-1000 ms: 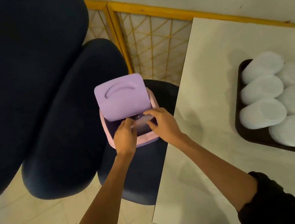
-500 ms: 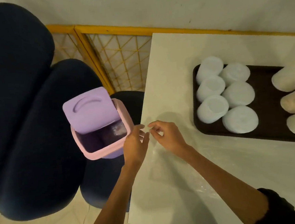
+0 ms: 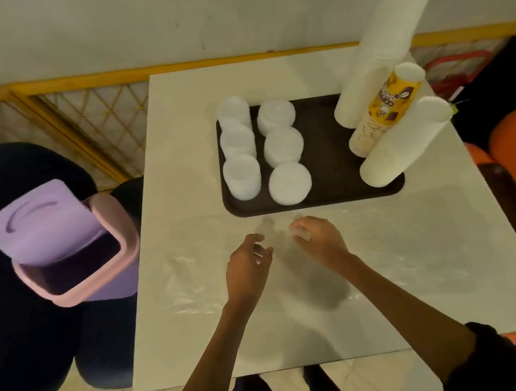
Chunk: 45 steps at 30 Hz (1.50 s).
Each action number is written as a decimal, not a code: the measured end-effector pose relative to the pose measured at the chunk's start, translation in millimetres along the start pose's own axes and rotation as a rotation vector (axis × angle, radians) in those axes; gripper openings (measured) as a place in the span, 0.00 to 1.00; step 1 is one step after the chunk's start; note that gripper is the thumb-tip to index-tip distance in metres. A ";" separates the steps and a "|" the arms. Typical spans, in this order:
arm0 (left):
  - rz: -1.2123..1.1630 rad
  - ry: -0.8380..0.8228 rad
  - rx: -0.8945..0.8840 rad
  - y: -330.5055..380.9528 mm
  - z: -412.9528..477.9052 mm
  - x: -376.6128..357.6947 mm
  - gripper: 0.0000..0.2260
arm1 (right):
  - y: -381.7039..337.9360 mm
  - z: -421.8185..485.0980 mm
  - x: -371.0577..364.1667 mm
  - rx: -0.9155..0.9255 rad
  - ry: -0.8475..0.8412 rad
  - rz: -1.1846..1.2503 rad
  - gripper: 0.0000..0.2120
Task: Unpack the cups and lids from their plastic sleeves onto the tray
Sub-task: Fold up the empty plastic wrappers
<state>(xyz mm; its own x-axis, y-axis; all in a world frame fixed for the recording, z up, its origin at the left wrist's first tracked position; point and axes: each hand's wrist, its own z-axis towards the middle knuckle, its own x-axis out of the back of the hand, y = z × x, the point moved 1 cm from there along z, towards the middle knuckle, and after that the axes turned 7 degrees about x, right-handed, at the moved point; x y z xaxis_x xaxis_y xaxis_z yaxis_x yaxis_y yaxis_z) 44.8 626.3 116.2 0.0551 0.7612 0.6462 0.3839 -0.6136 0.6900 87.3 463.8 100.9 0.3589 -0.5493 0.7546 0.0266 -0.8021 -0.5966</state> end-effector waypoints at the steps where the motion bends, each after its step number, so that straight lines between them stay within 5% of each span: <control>1: 0.001 -0.006 0.008 2.2 -3.5 -6.9 0.12 | 10.2 -0.8 2.6 0.007 -0.019 -0.065 0.15; 8: 0.018 -0.014 0.060 3.2 -23.4 -33.4 0.11 | 52.4 3.1 13.0 0.034 -0.076 -0.316 0.18; 18: 0.023 0.020 0.099 3.4 -28.0 -40.0 0.11 | 60.2 14.8 11.6 0.100 -0.068 -0.341 0.13; 23: -0.018 0.088 0.107 5.9 -28.2 -32.7 0.09 | 55.5 7.6 23.9 0.054 -0.129 -0.034 0.07; 28: -0.100 0.210 0.041 14.9 -26.9 -20.5 0.05 | 28.6 -5.7 65.8 0.069 -0.382 0.246 0.08; 34: -0.284 0.339 0.001 41.7 -29.9 1.9 0.07 | -8.2 -25.4 127.9 0.141 -0.383 0.511 0.09; 38: -0.469 0.352 0.007 56.3 -37.4 20.2 0.13 | -23.7 -38.2 161.8 0.210 -0.211 0.705 0.07; 45: -0.647 0.144 -0.069 89.3 -53.8 35.9 0.26 | -27.8 -38.8 191.6 0.140 0.205 1.012 0.03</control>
<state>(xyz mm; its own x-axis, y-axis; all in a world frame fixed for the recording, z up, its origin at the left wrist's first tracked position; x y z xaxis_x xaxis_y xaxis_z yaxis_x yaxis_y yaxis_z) 31.4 587.5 218.5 -0.2923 0.9476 0.1286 0.2378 -0.0582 0.9696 119.1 371.8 272.7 0.1089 -0.9898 -0.0917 -0.0853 0.0826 -0.9929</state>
